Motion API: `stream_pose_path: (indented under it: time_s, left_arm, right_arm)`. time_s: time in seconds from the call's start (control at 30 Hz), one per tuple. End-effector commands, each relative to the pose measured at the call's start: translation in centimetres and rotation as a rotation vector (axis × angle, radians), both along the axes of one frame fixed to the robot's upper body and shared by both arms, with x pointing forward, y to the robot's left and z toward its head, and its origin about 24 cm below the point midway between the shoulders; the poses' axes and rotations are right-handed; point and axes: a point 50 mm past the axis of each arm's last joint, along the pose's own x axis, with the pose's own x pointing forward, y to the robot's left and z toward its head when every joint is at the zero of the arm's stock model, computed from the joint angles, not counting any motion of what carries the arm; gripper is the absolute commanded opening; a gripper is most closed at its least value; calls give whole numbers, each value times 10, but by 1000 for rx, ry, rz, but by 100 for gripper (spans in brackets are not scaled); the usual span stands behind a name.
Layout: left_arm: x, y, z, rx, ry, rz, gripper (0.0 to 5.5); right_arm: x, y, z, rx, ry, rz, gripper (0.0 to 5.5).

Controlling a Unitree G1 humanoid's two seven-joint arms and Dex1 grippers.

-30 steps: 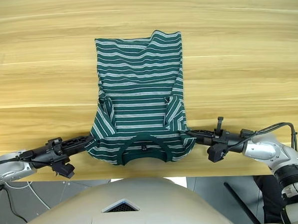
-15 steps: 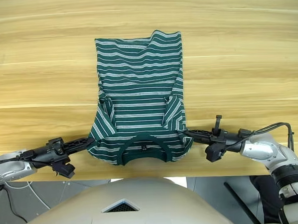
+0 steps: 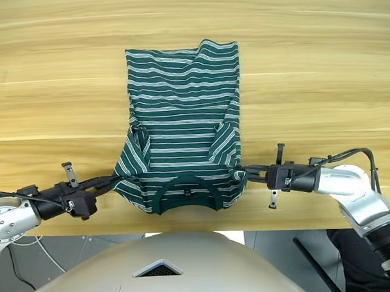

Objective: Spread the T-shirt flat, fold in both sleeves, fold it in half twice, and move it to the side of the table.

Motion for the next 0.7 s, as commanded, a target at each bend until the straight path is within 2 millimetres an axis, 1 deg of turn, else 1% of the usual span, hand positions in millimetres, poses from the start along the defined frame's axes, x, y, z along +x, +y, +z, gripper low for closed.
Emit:
stream_pose_path:
  time_s: [0.03,0.2,0.3,0.37,0.43,0.5,0.57,0.63,0.7]
  left_arm:
    - [-7,-4,13,-1,147,9,3]
    - [-14,-12,34,-58,234,18,3]
    - [-22,-7,35,-33,266,35,3]
    - [-26,-5,39,-67,290,64,3]
    - [-26,-3,46,-137,325,96,3]
    - [-13,7,47,-203,361,155,3]
    - [9,20,42,-247,365,236,3]
    - [37,25,35,-288,345,317,3]
    - [67,23,28,-353,344,380,3]
  right_arm:
    - [-2,-2,13,12,174,-8,0]
    - [-8,-3,21,46,320,-24,0]
    - [-11,-7,26,75,384,-43,0]
    - [-11,-10,31,115,430,-66,0]
    - [-7,-13,37,166,449,-97,0]
    - [5,-16,42,217,427,-150,0]
    - [26,-13,45,248,366,-221,0]
    - [47,-8,44,241,328,-290,0]
    - [68,0,43,262,323,-339,0]
